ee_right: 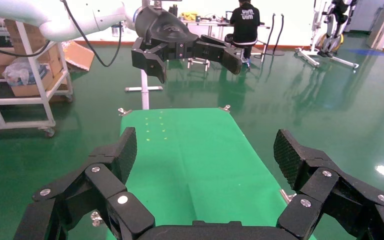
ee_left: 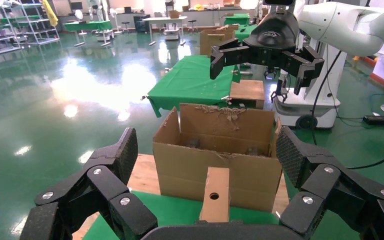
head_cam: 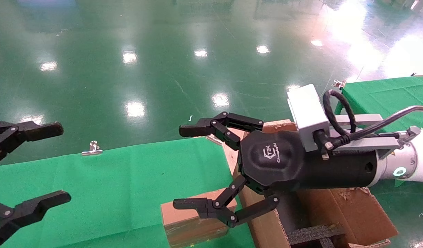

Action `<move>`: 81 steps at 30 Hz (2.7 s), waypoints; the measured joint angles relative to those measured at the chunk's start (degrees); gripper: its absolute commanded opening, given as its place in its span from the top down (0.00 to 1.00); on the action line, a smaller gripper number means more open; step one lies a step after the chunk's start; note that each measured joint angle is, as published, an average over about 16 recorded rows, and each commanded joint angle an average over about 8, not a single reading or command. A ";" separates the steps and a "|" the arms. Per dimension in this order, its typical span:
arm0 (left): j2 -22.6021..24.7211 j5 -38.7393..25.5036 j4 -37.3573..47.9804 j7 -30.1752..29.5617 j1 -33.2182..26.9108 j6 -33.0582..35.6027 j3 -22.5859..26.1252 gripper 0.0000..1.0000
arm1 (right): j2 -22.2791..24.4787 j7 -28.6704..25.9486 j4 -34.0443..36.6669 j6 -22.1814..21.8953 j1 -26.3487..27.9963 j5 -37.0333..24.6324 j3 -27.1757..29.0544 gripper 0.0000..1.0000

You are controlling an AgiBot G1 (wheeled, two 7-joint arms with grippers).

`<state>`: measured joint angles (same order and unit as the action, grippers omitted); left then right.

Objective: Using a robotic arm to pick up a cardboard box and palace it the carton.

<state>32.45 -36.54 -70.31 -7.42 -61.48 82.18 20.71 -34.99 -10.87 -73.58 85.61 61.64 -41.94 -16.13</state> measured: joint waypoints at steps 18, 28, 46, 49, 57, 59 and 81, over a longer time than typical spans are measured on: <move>0.00 0.00 0.00 0.00 0.00 0.00 0.00 0.57 | 0.00 0.00 0.00 0.00 0.00 0.00 0.00 0.00; 0.00 0.00 0.00 0.00 0.00 0.00 0.00 1.00 | 0.05 -0.12 -0.13 0.10 0.23 -0.84 -0.40 0.00; 0.00 0.00 0.00 0.00 0.00 0.00 0.00 1.00 | -3.80 -2.32 1.91 1.88 8.96 -20.93 -10.21 0.00; 0.00 0.00 0.00 0.00 0.00 0.00 0.00 1.00 | -5.48 -2.13 3.58 2.51 11.23 -25.25 -12.55 0.00; 0.00 0.00 0.00 0.00 0.00 0.00 0.00 1.00 | -10.85 -0.31 9.51 3.95 17.33 -34.73 -18.86 0.00; 0.00 0.00 0.00 0.00 0.00 0.00 0.00 1.00 | -12.27 0.36 11.09 4.20 18.86 -36.64 -20.51 0.00; 0.00 0.00 0.00 0.00 0.00 0.00 0.00 0.55 | -23.14 9.15 23.35 4.75 31.65 -47.02 -37.12 0.00</move>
<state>32.45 -36.53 -70.31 -7.42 -61.48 82.18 20.71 -58.13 -1.72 -50.23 90.36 93.29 -88.96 -53.26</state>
